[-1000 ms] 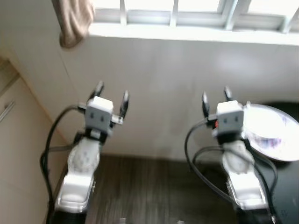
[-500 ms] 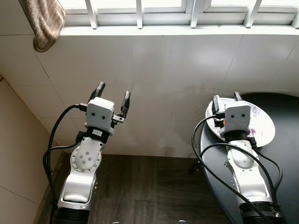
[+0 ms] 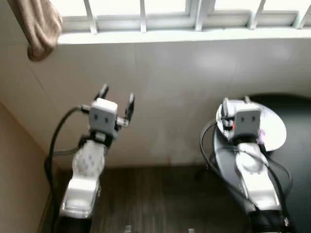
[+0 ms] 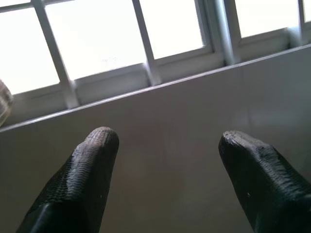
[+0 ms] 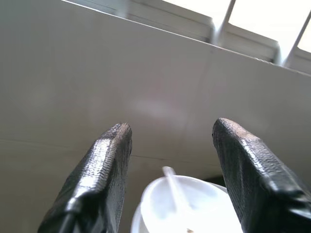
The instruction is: Kitchen organization
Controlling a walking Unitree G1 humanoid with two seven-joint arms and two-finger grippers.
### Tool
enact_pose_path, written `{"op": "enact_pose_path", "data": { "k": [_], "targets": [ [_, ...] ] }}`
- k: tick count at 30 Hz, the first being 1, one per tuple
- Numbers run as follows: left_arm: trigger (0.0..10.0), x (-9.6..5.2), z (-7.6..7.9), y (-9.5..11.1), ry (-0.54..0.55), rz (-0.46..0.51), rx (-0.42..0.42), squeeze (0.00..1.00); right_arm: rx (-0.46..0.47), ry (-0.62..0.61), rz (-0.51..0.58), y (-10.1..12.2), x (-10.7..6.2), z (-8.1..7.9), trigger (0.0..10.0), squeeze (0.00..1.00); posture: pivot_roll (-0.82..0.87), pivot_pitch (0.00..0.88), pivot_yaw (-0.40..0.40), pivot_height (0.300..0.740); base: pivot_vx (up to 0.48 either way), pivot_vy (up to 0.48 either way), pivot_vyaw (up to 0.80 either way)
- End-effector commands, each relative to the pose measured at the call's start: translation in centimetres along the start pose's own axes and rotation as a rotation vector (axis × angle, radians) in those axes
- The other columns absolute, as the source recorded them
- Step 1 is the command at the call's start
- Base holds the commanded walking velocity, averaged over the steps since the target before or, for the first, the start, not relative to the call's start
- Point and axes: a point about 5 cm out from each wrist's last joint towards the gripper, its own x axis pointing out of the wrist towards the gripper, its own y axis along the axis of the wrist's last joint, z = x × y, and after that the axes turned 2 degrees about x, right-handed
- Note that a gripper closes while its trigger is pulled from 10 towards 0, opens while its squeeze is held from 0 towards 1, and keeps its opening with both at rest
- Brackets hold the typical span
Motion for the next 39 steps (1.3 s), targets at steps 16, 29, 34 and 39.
{"op": "enact_pose_path", "data": {
  "k": [16, 29, 34, 39],
  "targets": [
    [10.0, 0.02, 0.39, -0.05, -0.009, 0.009, -0.018, 0.00, -0.028, -0.002, -0.008, -0.18, 0.24, -0.09, 10.0, 0.00, 0.01, 0.034, 0.007, 0.740, 0.055, 0.000, 0.00],
    [10.0, -0.03, 0.61, -0.02, -0.015, 0.018, -0.029, 0.00, -0.053, 0.003, -0.010, -0.45, 0.18, -0.35, 10.0, 0.00, 0.01, 0.027, 0.006, 0.740, 0.309, 0.000, 0.00],
    [10.0, 0.03, 0.74, 0.00, -0.021, 0.019, -0.027, 0.00, -0.055, 0.000, -0.012, -0.52, 0.17, -0.40, 10.0, 0.00, 0.01, 0.027, 0.008, 0.740, 0.310, 0.000, 0.00],
    [10.0, 0.09, 0.68, -0.04, -0.020, 0.015, -0.021, 0.00, -0.053, -0.002, -0.016, -0.58, 0.21, -0.44, 10.0, 0.00, 0.01, 0.029, 0.009, 0.740, 0.176, 0.000, 0.00]
  ]
}}
